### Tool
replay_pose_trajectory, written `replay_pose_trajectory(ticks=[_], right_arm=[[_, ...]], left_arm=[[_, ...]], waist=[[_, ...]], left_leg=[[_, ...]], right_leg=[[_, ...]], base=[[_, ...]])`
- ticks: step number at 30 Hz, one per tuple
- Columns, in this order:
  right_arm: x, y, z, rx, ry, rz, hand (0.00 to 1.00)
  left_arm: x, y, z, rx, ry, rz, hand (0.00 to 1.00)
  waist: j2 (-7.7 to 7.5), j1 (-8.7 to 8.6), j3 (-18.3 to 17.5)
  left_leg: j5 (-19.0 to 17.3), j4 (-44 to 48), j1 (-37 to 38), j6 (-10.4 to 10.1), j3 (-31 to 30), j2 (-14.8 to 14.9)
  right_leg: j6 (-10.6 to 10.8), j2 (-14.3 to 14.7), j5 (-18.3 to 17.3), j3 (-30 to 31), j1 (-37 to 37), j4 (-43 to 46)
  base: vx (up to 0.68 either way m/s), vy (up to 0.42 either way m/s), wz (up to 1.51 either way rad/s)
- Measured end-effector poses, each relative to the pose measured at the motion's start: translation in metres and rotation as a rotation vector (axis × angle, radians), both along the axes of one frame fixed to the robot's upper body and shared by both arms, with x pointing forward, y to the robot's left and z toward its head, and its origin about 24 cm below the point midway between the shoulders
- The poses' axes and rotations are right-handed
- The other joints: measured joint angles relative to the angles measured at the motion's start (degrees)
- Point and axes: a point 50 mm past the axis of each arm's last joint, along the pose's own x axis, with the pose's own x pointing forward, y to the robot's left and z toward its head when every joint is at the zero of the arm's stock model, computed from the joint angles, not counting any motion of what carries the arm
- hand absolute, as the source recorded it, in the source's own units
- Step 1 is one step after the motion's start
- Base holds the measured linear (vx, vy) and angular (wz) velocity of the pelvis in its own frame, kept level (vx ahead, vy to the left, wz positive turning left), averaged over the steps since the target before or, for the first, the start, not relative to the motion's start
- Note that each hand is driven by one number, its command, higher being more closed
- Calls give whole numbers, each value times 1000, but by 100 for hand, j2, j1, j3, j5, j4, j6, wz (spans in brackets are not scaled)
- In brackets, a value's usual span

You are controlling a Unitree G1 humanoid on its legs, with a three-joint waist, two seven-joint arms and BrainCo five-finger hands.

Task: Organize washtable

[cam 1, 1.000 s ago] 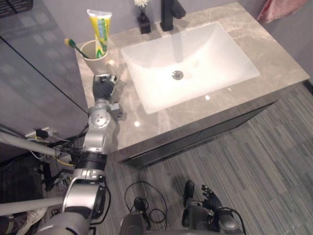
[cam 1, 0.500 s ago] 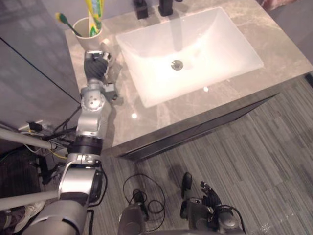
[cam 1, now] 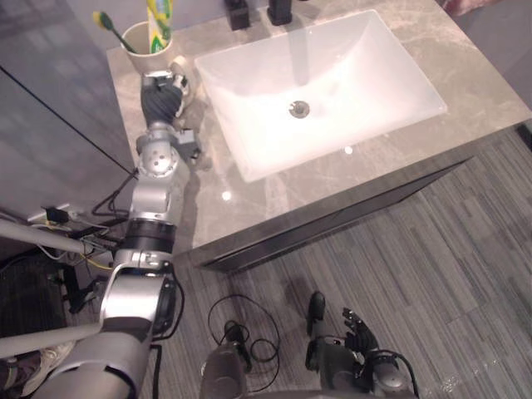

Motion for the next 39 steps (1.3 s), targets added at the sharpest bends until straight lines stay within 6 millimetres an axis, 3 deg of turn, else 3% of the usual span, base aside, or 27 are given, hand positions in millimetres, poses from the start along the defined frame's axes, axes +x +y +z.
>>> replay_pose_trajectory(ticks=[15, 26, 32, 39], right_arm=[[0, 0, 0, 0, 1, -1, 0], [-1, 0, 0, -2, 4, 1, 0], [-1, 0, -1, -2, 5, 0, 0], [-12, -5, -7, -11, 46, -26, 0]], left_arm=[[0, 0, -1, 11, 2, 3, 100], [-6, 9, -26, 16, 59, 34, 100], [-33, 13, -27, 120, -21, 81, 100], [-91, 24, -68, 122, -14, 156, 100]], waist=[[2, 10, -1], [33, 28, -20], [65, 62, -49], [279, 216, -393]], left_leg=[[0, 7, 21, 1, -5, -2], [1, 12, 35, 2, -35, -4], [1, 12, 47, 2, -74, -2], [0, -10, 105, 1, -197, 7]], right_leg=[[-4, 11, 4, -11, 32, -1], [-5, 25, 4, -37, 70, -6], [-5, 31, 4, -80, 123, -37], [-6, 58, 0, -206, 314, -144]], base=[[0, 0, 0], [0, 0, 0], [-1, 4, 3], [7, 13, 8]])
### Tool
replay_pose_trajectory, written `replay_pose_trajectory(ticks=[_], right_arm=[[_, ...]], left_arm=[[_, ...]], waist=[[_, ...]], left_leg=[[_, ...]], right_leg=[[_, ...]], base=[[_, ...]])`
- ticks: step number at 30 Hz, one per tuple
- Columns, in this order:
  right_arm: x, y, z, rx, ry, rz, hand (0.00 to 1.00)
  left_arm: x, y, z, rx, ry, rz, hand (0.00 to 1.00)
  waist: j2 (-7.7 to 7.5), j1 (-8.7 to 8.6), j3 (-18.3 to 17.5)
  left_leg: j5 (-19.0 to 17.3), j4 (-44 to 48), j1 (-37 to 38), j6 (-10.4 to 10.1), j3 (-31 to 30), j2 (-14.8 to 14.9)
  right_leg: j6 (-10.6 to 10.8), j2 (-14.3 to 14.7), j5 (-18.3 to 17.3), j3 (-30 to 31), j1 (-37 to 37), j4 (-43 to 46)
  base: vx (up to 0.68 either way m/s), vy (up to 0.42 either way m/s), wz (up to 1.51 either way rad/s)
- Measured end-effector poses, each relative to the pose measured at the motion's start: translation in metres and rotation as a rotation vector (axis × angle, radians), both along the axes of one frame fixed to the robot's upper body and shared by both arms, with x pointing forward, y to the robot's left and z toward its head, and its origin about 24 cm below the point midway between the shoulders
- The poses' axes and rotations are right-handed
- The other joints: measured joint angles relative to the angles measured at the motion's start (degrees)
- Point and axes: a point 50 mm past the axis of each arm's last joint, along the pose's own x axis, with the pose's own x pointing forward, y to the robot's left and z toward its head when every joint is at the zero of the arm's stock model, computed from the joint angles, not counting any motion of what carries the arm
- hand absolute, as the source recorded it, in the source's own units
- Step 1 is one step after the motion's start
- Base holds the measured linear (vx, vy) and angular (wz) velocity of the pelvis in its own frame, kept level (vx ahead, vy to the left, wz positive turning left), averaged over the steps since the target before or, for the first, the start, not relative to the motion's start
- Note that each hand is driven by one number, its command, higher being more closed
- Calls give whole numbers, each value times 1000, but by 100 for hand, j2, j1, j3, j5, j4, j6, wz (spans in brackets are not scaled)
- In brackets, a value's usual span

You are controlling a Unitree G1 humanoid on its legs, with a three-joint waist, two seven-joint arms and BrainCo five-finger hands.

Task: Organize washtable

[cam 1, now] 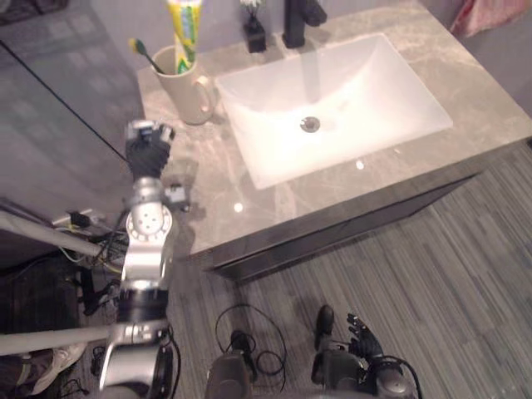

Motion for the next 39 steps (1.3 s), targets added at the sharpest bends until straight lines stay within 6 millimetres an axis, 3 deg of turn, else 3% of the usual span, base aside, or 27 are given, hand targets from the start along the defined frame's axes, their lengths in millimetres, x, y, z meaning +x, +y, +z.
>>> replay_pose_trajectory(ticks=[2, 8, 11, 14, 16, 18, 19, 20, 22, 23, 24, 27, 31, 35, 39], right_arm=[[-2, -1, -2, -1, 12, -6, 0], [-13, -6, -8, 2, 59, -63, 0], [-25, -11, -12, 0, 101, -90, 0], [-30, -13, -16, 5, 126, -114, 0], [-34, -13, -17, 7, 142, -128, 0], [-38, -13, -19, 9, 154, -132, 0], [-38, -12, -19, 12, 155, -135, 0], [-39, -11, -19, 15, 158, -139, 0], [-39, -11, -19, 17, 158, -148, 0], [-41, -10, -21, 29, 165, -173, 0], [-44, -10, -24, 34, 187, -201, 0], [-60, -15, -34, 39, 269, -295, 0], [-65, -23, -37, 38, 305, -351, 0], [-62, -23, -38, 30, 307, -360, 0], [-60, -24, -39, 31, 314, -359, 0]], left_arm=[[-17, 5, -9, 5, 7, 28, 100], [-97, 31, -34, 31, 57, 185, 100], [-132, 44, -57, 2, 153, 279, 100], [-160, 55, -79, -40, 260, 380, 100], [-174, 63, -100, -80, 356, 445, 100], [-190, 72, -140, -169, 509, 525, 100], [-199, 73, -170, -237, 625, 559, 100], [-210, 68, -198, -304, 741, 575, 100], [-226, 58, -232, -391, 890, 584, 100], [-242, 48, -256, -456, 1010, 590, 0], [-258, 37, -278, -523, 1125, 594, 0], [-297, 8, -314, -721, 1349, 631, 0], [-322, -15, -327, -842, 1487, 610, 0], [-318, -19, -329, -848, 1490, 556, 0], [-293, -20, -330, -803, 1465, 466, 0]], waist=[[23, 110, -65], [116, 229, -388], [217, 418, -711], [253, 447, -853], [240, 515, -911], [210, 589, -981], [250, 582, -1028], [175, 586, -1044], [167, 585, -1085], [96, 581, -1131], [99, 573, -1139], [-62, 532, -1173], [-92, 504, -1202], [-52, 419, -1179], [-22, 410, -1191]], left_leg=[[-1, -45, 101, -2, -2, 2], [-2, -242, 372, -5, -53, 3], [0, -341, 539, -9, -126, 7], [2, -411, 677, -15, -249, 9], [2, -447, 805, -16, -323, 7], [2, -450, 873, -16, -408, -1], [1, -453, 932, -16, -462, -13], [1, -465, 973, -15, -507, -10], [1, -483, 1066, -15, -514, -23], [2, -511, 1098, -15, -518, -37], [4, -578, 1145, -11, -552, -105], [35, -703, 1309, -30, -710, -186], [153, -1009, 1433, -43, -808, -309], [203, -1096, 1484, -33, -821, -336], [217, -1174, 1530, -27, -825, -349]], right_leg=[[4, 9, -12, -4, 89, -8], [15, 14, -197, -179, 352, -2], [10, 20, -283, -316, 548, 23], [58, 3, -370, -497, 807, 35], [89, -16, -448, -590, 960, 65], [98, -32, -499, -681, 1058, 143], [116, -48, -520, -750, 1160, 142], [135, -57, -536, -795, 1227, 141], [152, -67, -550, -800, 1319, 141], [163, -67, -560, -799, 1338, 137], [169, -71, -571, -799, 1362, 120], [176, -91, -577, -890, 1543, 17], [201, -160, -600, -930, 1597, -16], [207, -168, -601, -930, 1611, -12], [250, -163, -601, -925, 1613, -11]], base=[[0, 0, 0], [3, 4, 8], [57, 14, 21], [57, 15, 28], [59, 15, 23], [45, 6, 24], [37, -4, 28], [33, -9, 22], [4, -4, 6], [0, 0, 0], [0, 0, 0], [-28, -10, 15], [-8, 2, 13], [18, -3, 2], [17, 0, 0]])
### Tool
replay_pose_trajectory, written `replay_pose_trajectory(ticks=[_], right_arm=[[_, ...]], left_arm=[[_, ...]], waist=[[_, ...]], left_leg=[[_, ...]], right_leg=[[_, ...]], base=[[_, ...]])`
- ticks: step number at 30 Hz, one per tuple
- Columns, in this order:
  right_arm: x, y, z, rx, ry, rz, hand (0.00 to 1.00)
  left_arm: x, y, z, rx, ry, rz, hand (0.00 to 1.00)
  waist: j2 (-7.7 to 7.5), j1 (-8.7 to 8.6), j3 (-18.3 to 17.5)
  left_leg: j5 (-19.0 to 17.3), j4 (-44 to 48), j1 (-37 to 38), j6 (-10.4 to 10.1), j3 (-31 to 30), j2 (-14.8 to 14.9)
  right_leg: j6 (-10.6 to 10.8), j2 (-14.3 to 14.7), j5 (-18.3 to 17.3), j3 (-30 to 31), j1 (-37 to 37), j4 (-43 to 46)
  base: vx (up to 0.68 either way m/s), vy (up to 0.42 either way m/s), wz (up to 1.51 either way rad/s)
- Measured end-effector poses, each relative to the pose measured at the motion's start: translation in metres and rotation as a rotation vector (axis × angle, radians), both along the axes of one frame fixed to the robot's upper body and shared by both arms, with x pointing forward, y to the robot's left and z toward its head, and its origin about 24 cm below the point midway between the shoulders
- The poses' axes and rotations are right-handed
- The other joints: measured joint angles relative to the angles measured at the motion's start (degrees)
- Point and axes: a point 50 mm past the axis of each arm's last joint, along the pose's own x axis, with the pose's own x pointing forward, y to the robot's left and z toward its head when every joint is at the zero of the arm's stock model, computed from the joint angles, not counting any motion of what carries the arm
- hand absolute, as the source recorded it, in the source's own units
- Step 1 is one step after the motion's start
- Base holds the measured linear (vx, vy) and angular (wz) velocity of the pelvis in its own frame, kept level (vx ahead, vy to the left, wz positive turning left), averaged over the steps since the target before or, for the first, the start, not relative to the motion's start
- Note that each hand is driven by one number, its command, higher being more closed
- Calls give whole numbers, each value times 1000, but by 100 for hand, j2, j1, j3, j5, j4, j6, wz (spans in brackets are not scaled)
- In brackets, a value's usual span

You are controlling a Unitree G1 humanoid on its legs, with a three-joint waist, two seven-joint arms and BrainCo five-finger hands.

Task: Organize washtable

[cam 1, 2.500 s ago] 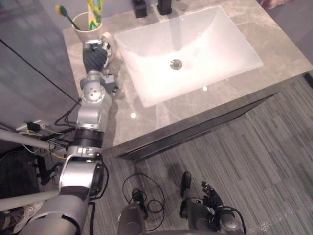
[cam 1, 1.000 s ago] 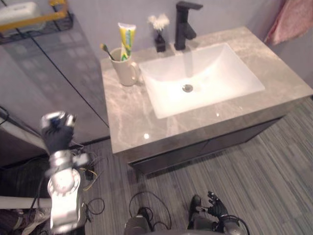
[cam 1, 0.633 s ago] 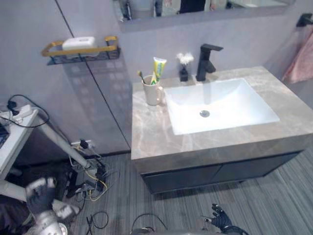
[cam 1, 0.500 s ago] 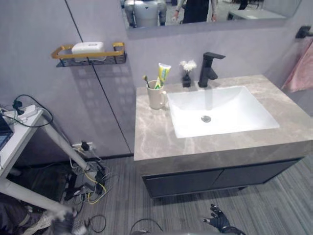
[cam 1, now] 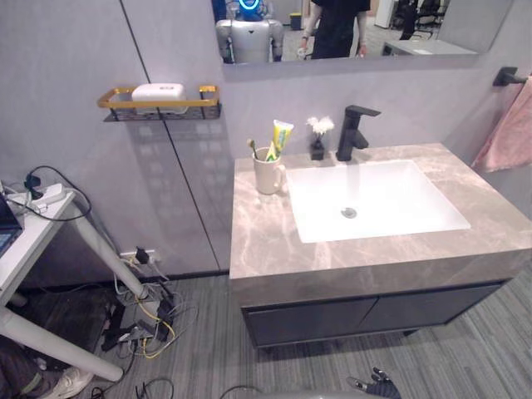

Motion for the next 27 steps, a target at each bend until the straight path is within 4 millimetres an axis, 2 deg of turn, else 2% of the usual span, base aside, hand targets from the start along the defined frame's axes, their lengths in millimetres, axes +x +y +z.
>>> replay_pose_trajectory(ticks=[7, 10, 11, 18, 19, 22, 24, 27], right_arm=[[2, 1, -1, 3, 4, 7, 0], [13, 1, 1, -3, -8, 57, 0], [15, 1, 1, -6, -12, 60, 0], [29, 2, 4, -20, -39, 114, 0], [26, 3, 3, -17, -32, 110, 0], [25, -1, 4, -29, -30, 104, 0], [22, -8, 4, -45, -25, 92, 0], [22, -8, 4, -40, -26, 76, 0]], left_arm=[[13, 0, 1, 7, -37, -33, 0], [23, 0, 2, 11, -67, -65, 0], [25, -1, 2, 10, -71, -75, 0], [28, -5, 2, 2, -82, -90, 0], [31, 2, 3, 19, -83, -116, 0], [33, 1, 3, 18, -89, -106, 0], [33, 1, 3, 18, -91, -112, 0], [37, 4, 5, 31, -101, -135, 0]], waist=[[-8, -1, 26], [23, 3, 268], [-11, 5, 335], [79, 15, 392], [-58, 2, 392], [-39, -5, 448], [-16, -85, 405], [-122, -209, 403]], left_leg=[[-11, 87, -25, 5, -184, 1], [-54, 373, -254, 12, -441, 60], [-54, 392, -297, 12, -469, 71], [66, 528, -845, -60, -637, 220], [195, 277, -778, -89, -655, 212], [-120, 1146, -1084, -64, -799, 263], [-131, 848, -894, -90, -998, 113], [-59, 694, -924, -74, -1096, -123]], right_leg=[[-23, -6, -131, -87, -3, 158], [-96, 13, -222, -200, -22, 325], [-112, 17, -243, -222, -47, 354], [-234, 63, -358, -311, -618, 753], [-280, -10, -340, -361, -757, 717], [-300, -30, -325, -364, -788, 805], [-167, -129, -320, -316, -746, 838], [-97, -357, -280, -300, -837, 931]], base=[[43, 9, 8], [-45, -15, 22], [-127, -22, 22], [-107, -13, 7], [-33, 0, 5], [-18, 20, -8], [-64, 103, 2], [-78, 116, 15]])
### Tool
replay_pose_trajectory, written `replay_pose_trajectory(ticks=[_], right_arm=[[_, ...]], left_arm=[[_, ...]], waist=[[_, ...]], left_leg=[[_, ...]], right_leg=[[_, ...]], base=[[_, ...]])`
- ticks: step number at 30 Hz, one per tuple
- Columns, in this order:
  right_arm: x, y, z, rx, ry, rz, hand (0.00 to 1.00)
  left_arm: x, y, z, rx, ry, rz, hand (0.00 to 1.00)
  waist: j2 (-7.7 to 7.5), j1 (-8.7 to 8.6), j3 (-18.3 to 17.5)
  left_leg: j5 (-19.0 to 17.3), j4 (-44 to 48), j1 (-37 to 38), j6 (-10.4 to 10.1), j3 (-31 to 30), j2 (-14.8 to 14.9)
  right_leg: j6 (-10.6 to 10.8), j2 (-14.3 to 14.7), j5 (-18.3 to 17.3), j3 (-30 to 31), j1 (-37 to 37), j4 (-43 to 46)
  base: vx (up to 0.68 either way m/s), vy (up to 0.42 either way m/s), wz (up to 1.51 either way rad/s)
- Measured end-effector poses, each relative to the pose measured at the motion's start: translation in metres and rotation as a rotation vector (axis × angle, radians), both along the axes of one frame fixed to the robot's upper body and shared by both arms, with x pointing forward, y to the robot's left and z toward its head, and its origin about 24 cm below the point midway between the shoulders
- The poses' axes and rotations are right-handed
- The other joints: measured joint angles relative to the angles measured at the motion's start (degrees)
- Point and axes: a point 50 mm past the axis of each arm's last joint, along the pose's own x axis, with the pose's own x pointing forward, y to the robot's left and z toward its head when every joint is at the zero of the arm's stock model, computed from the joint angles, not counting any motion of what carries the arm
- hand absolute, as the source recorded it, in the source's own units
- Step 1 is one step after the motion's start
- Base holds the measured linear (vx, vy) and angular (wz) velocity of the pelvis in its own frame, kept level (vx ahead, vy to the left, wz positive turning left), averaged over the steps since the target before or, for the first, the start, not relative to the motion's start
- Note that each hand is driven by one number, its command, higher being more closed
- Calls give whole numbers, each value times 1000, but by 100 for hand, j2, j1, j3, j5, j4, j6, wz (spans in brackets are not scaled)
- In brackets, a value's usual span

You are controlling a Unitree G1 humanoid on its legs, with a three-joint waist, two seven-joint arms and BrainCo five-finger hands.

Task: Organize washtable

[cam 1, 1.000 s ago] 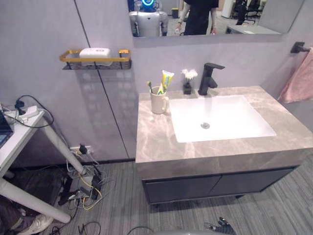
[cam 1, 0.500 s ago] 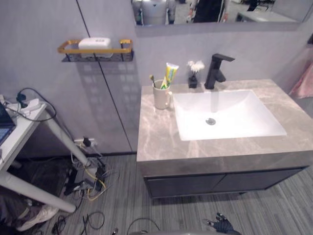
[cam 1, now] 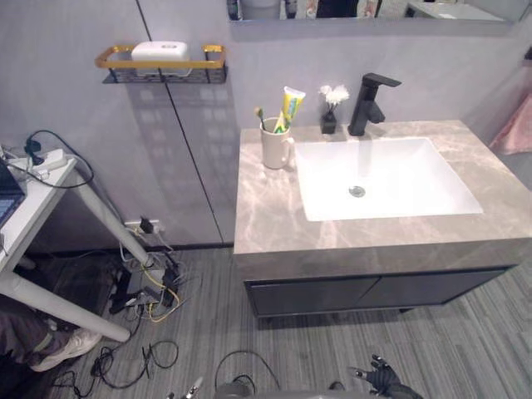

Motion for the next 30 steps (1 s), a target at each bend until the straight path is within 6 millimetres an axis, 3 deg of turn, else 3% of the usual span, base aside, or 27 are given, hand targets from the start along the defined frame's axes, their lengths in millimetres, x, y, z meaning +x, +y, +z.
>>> replay_pose_trajectory(ticks=[3, 6, 9, 10, 12, 13, 14, 15, 17, 19, 21, 22, 23, 24, 25, 26, 27, 29, 30], right_arm=[[-1, 2, 0, 12, -5, -43, 0], [1, -1, 3, 16, -42, -124, 0], [3, 5, 4, 30, -60, -132, 0], [4, 7, 4, 37, -64, -132, 0], [6, 7, 5, 39, -82, -145, 0], [8, 1, 7, 26, -87, -144, 0], [10, 0, 7, 28, -95, -151, 0], [10, 0, 7, 31, -96, -155, 0], [0, 4, 2, 48, -51, -162, 0], [-8, 2, -2, 54, -10, -157, 0], [-13, 0, -5, 50, 26, -151, 0], [-15, -1, -5, 45, 35, -144, 0], [-15, -3, -5, 37, 46, -133, 0], [-13, -3, -5, 33, 43, -115, 0], [-11, -5, -4, 26, 40, -110, 0], [-15, -9, -4, 9, 53, -94, 0], [-12, -15, -2, -17, 52, -49, 0], [3, -12, 1, -23, 24, 13, 0], [9, -4, 0, -10, 13, 45, 0]], left_arm=[[4, 2, 1, 9, -7, -28, 0], [16, -1, 2, 18, -28, -80, 0], [21, -1, 3, 37, -24, -168, 0], [23, 0, 3, 41, -26, -183, 0], [24, -1, 3, 44, -21, -198, 0], [21, -4, 2, 36, -15, -201, 0], [21, -4, 2, 35, -13, -202, 0], [21, -3, 2, 37, -10, -204, 0], [16, 4, 1, 48, 10, -205, 0], [11, 6, 0, 45, 30, -191, 0], [6, 6, -1, 32, 45, -173, 0], [5, 5, -2, 24, 50, -172, 0], [6, 3, -3, 12, 49, -170, 0], [10, 3, -3, 12, 39, -171, 0], [10, 5, -3, 15, 45, -172, 0], [5, 1, -4, 3, 53, -163, 0], [0, -1, -4, -3, 60, -157, 0], [12, 2, -2, 7, 29, -154, 0], [22, 2, -1, 12, -1, -166, 0]], waist=[[-60, -76, 11], [73, -88, 120], [28, -84, 175], [-1, -82, 185], [-7, -80, 236], [239, -85, 274], [110, -88, 307], [135, -94, 321], [23, -83, 276], [-40, -66, 190], [-85, -39, 5], [-59, -17, -55], [-25, 53, -118], [-25, 80, -122], [-2, 86, -123], [123, 95, -260], [89, 89, -414], [-5, 107, -439], [-10, 194, -437]], left_leg=[[-8, 123, -72, 5, -37, -166], [-412, 1058, -408, 281, 53, -302], [-651, 1350, -266, 530, 476, -450], [-684, 1406, -237, 585, 588, -479], [-761, 1412, -168, 731, 960, -528], [-684, 1082, 6, 950, 1448, -308], [-643, 1021, 73, 1014, 1578, -262], [-621, 970, 123, 1050, 1708, -230], [-518, 714, 277, 1121, 2157, -217], [-452, 548, 284, 1162, 2689, -216], [-457, 578, 106, 1170, 3283, -81], [-465, 626, 16, 1179, 3477, 9], [-476, 723, -96, 1179, 3837, 208], [-480, 859, -162, 1172, 4116, 410], [-465, 876, -184, 1154, 4196, 477], [-275, 702, -151, 1085, 4270, 566], [-111, 534, -110, 929, 4474, 573], [-38, 603, -104, 812, 4854, 671], [-20, 867, -160, 787, 4976, 944]], right_leg=[[62, -221, -22, -16, -84, 185], [179, -466, -5, 66, -178, 550], [212, -721, -8, 290, -178, 790], [143, -788, 32, 260, -180, 800], [-204, -994, -158, -85, -177, 795], [-544, -1105, -443, -385, -353, 1347], [-563, -1155, -473, -447, -457, 1895], [-592, -1191, -576, -554, -491, 2439], [-734, -1231, -1076, -995, -172, 3664], [-702, -1255, -1501, -1500, 423, 4057], [-655, -1404, -1529, -1741, 741, 3967], [-740, -1471, -1447, -1801, 787, 3896], [-920, -1568, -1099, -1914, 893, 3601], [-711, -1471, -849, -1895, 899, 3069], [-703, -1294, -864, -1938, 872, 2837], [-603, -1020, -867, -1859, 846, 2328], [-230, -865, -993, -1747, 835, 1767], [79, -558, -1071, -1578, 838, 913], [263, -221, -854, -1428, 923, 230]], base=[[-33, 104, 13], [-44, 193, -4], [-80, 231, -41], [-117, 290, -70], [-126, 266, -102], [-143, 210, -124], [-144, 157, -126], [-88, 70, -90], [-88, 55, -109], [-74, 10, -134], [-78, -41, -151], [-67, -106, -163], [-106, -181, -185], [-116, -217, -178], [-141, -270, -163], [-101, -230, -147], [-74, -272, -146], [-14, -265, -130], [6, -357, -136]])
